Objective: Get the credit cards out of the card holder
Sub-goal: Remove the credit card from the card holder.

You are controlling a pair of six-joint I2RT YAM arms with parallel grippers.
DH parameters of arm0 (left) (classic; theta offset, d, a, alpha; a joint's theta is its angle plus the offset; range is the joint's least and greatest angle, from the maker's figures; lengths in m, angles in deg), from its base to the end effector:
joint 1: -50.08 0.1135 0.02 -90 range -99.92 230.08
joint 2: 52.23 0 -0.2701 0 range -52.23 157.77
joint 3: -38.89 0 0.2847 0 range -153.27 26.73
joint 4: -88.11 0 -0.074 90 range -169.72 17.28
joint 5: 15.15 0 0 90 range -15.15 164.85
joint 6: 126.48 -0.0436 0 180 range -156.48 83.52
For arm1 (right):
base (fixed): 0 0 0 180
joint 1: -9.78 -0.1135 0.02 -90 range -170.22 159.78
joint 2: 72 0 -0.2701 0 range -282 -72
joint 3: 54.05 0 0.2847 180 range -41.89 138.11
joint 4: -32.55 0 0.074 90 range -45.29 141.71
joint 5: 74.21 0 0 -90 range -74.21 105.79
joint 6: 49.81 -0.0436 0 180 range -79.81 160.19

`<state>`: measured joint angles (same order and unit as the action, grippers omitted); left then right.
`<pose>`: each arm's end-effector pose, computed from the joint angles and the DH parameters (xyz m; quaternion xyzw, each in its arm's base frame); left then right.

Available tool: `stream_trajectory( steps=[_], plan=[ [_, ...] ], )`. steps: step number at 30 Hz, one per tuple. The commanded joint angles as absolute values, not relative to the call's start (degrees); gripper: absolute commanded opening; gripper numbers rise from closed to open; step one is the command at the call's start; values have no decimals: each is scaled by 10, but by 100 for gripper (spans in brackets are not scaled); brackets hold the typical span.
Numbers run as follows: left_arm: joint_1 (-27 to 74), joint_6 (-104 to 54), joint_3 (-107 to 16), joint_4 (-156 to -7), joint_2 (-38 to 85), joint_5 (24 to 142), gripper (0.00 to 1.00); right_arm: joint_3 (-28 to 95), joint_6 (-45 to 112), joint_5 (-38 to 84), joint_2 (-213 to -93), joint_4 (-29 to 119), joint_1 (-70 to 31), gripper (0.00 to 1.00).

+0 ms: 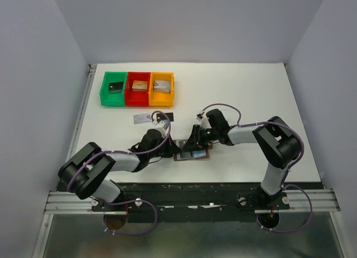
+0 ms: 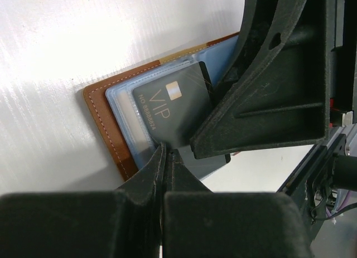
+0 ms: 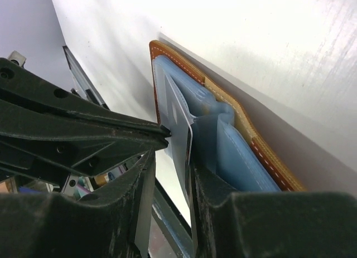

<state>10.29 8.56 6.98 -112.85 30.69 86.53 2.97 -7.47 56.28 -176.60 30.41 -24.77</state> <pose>0.1994 -0.1776 0.1018 0.0113 0.8632 -0.4003 0.3075 0.2766 0.2248 0.0884 -0.0312 0.8775 0.4751 0.0575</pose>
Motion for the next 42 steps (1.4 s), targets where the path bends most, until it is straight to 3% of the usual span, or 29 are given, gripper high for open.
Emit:
stream_trajectory(
  steps=[1,28,42],
  plan=[
    [98,92,79,-1112,298,855,0,43,-43,546,-1737,358,-254,37],
    [111,107,48,-1014,335,825,0,36,-6,506,-1657,441,-242,31],
    [114,111,51,-1020,339,828,0,25,0,500,-1635,446,-227,21]
  ],
)
